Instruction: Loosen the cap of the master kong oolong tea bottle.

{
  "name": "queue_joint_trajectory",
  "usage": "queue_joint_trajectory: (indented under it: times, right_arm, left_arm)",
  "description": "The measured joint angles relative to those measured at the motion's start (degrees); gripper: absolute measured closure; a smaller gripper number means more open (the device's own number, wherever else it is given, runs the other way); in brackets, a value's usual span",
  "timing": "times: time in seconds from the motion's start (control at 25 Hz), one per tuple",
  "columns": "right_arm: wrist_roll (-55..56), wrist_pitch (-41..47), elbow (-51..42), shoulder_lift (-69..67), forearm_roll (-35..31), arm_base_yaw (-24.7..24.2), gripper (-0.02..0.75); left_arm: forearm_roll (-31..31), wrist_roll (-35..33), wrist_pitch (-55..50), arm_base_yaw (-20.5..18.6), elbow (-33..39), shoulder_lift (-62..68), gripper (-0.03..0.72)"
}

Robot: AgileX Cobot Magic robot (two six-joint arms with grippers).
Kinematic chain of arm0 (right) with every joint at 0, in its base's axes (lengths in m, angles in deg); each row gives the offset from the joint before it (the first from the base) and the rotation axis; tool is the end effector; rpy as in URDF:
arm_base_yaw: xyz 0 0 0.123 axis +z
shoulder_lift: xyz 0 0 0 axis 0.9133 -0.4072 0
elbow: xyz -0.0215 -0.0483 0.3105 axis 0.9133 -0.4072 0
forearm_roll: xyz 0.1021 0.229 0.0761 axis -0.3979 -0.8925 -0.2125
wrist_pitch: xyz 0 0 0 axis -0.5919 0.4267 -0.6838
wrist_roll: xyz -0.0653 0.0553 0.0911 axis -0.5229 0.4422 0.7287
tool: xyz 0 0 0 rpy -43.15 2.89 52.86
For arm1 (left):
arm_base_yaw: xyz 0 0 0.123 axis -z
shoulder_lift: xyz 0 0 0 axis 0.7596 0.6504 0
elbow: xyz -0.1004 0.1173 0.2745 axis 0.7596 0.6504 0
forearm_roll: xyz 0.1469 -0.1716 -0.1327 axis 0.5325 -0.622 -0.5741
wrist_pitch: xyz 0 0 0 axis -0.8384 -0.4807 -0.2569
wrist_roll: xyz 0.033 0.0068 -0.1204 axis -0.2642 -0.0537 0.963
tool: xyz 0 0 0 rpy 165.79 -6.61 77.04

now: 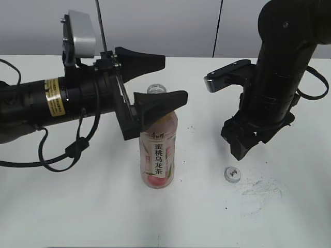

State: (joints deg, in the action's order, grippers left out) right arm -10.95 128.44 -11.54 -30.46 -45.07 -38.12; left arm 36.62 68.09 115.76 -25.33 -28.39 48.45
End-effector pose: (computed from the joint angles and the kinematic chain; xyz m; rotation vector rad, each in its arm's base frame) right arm 0.3117 0.1660 0.1813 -0.9993 2.9461 0.0231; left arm 0.2828 -0.2296 0.2163 1.0266 1.3183 -0.9450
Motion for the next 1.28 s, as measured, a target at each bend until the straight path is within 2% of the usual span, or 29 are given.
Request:
queue_joint_trajectory:
  times: [0.52, 0.68, 1.12, 1.2, 1.28]
  right_arm:
    - [0.0, 1.4, 0.0, 0.0, 0.0, 0.0, 0.206]
    - [0.0, 2.3, 0.0, 0.0, 0.2, 0.0, 0.206]
    - [0.0, 2.6, 0.0, 0.0, 0.7, 0.0, 0.206]
    - [0.0, 2.6, 0.0, 0.0, 0.7, 0.0, 0.206]
    - [0.0, 2.6, 0.0, 0.0, 0.7, 0.0, 0.206]
  left_arm:
    - [0.3, 3.0, -4.4, 0.0, 0.0, -10.2, 0.099]
    - [1.2, 4.7, -8.9, 0.0, 0.0, -13.8, 0.099]
    - [3.7, 7.9, -39.4, 0.0, 0.0, -27.8, 0.1]
    - [3.0, 7.9, -45.7, 0.0, 0.0, -29.4, 0.101]
    - [-0.7, 8.2, -53.3, 0.0, 0.0, -30.3, 0.102]
